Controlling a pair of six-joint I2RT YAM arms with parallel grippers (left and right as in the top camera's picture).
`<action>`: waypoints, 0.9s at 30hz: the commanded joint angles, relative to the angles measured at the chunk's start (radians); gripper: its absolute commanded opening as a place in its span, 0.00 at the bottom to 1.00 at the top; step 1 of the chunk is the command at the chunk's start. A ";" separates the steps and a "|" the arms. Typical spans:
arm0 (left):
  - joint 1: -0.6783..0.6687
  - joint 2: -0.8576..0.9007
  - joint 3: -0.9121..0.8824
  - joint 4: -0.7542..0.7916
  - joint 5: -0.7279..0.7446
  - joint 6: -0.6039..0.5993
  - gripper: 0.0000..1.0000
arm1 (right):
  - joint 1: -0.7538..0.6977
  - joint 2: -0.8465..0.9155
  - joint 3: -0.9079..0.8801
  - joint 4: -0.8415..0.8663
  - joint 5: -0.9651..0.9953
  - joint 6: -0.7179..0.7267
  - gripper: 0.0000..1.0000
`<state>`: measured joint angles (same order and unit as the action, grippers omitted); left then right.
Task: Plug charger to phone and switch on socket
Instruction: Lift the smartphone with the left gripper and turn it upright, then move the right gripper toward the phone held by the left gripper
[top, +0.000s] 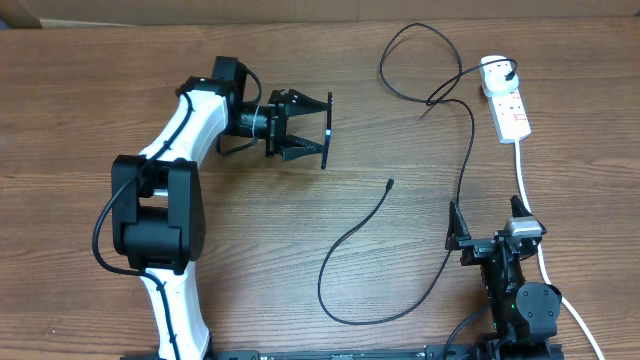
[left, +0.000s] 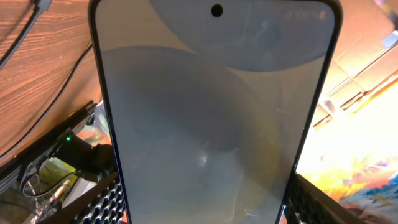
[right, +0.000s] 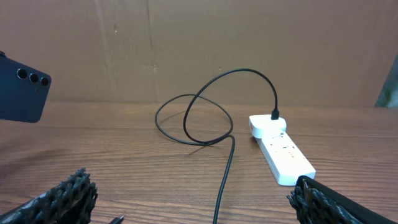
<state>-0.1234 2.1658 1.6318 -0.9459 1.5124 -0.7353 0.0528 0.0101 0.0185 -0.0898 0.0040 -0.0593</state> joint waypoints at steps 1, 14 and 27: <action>0.021 0.010 0.028 -0.021 0.069 0.011 0.60 | -0.004 -0.007 -0.011 0.005 0.001 0.003 1.00; 0.103 0.010 0.028 -0.289 0.069 0.249 0.61 | -0.002 -0.007 -0.011 0.022 -0.171 0.077 1.00; 0.103 0.010 0.028 -0.311 0.069 0.250 0.61 | -0.002 -0.007 -0.010 0.296 -0.853 0.793 1.00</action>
<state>-0.0181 2.1674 1.6375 -1.2533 1.5200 -0.5125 0.0528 0.0113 0.0185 0.1062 -0.7242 0.6224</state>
